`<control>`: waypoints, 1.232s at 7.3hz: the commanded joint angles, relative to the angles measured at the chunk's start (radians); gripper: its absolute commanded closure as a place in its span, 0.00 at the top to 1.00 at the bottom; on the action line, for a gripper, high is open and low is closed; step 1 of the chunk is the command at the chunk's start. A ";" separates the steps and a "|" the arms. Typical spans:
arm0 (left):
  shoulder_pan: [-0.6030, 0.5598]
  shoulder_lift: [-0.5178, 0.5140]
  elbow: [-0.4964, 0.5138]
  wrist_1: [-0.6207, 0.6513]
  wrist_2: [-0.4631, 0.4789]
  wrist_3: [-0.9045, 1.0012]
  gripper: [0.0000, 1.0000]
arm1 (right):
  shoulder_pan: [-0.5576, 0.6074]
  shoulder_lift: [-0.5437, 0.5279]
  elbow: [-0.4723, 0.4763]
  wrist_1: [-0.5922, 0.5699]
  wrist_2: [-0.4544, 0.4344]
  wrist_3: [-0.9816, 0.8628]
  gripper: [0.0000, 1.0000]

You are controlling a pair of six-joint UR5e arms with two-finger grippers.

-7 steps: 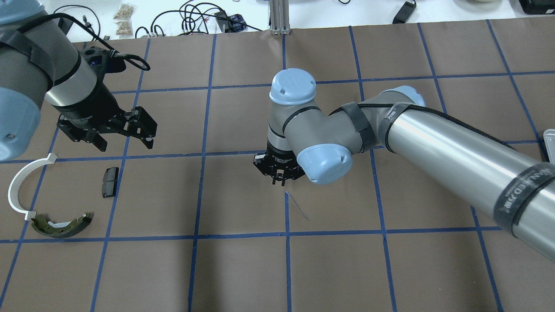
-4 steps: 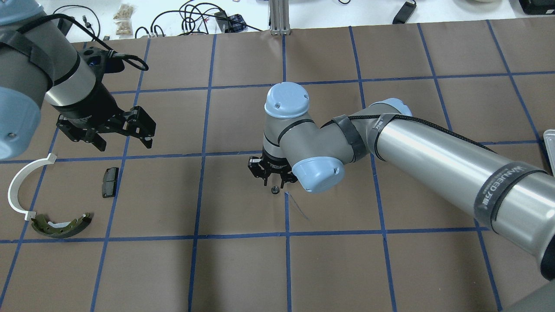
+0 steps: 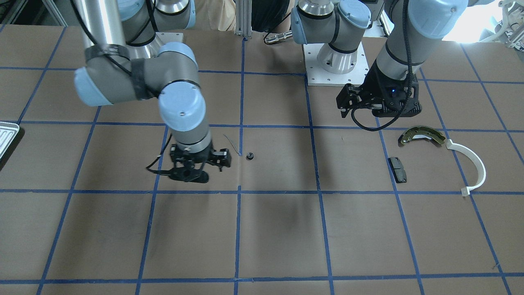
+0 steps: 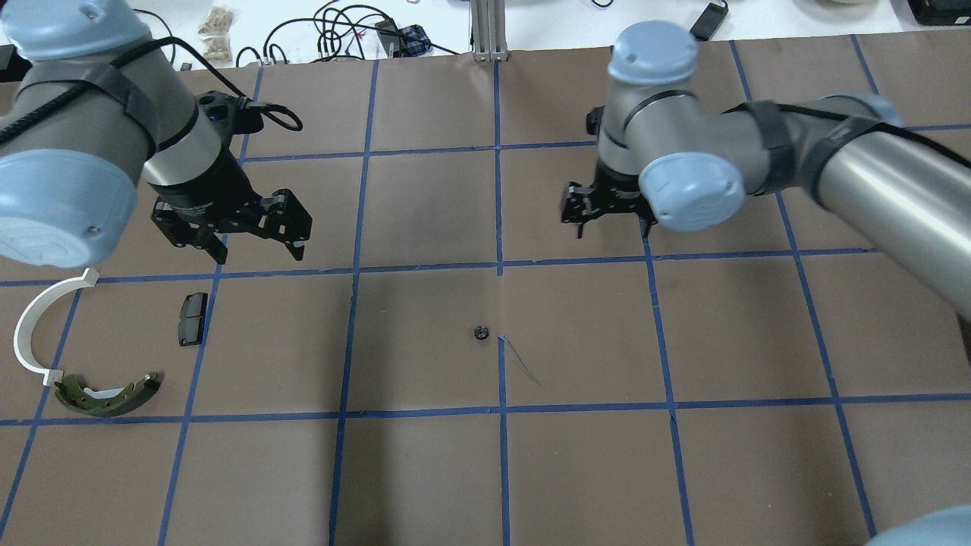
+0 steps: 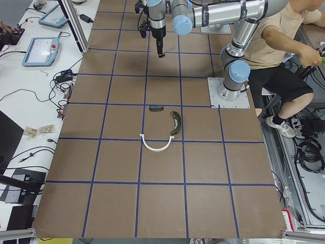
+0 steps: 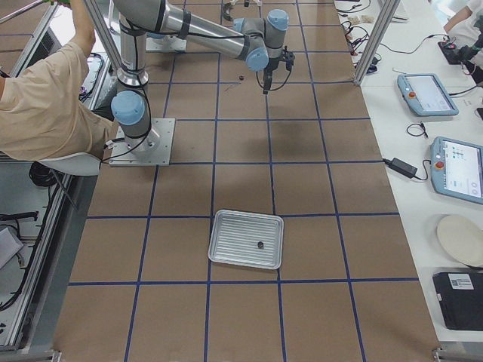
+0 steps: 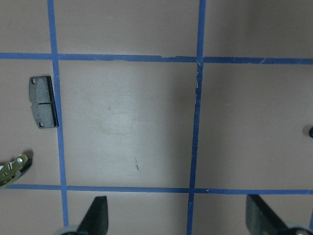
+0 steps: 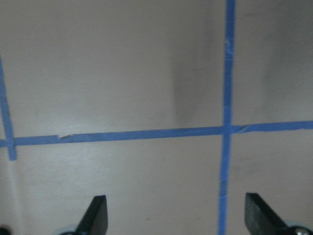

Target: Place bearing gear from tray to pile

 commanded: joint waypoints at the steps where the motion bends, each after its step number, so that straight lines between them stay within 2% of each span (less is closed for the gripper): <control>1: -0.128 -0.087 -0.006 0.086 0.000 -0.045 1.00 | -0.273 -0.043 -0.003 0.054 -0.016 -0.240 1.00; 3: -0.230 -0.170 -0.055 0.260 -0.002 -0.101 1.00 | -0.482 -0.039 -0.016 0.031 -0.041 -0.624 1.00; 4: -0.263 -0.204 -0.087 0.329 -0.002 -0.121 1.00 | -0.621 -0.031 -0.013 0.010 -0.027 -0.732 1.00; 5: -0.303 -0.236 -0.115 0.433 -0.016 -0.135 1.00 | -0.727 0.021 -0.016 -0.074 -0.036 -0.876 1.00; 6: -0.332 -0.278 -0.139 0.513 -0.023 -0.156 1.00 | -0.801 0.091 -0.019 -0.237 -0.045 -1.040 1.00; 7: -0.349 -0.310 -0.146 0.535 -0.025 -0.158 1.00 | -0.891 0.166 -0.022 -0.326 -0.041 -1.114 1.00; 9: -0.392 -0.359 -0.146 0.578 -0.026 -0.157 0.99 | -0.989 0.262 -0.049 -0.337 -0.039 -1.217 1.00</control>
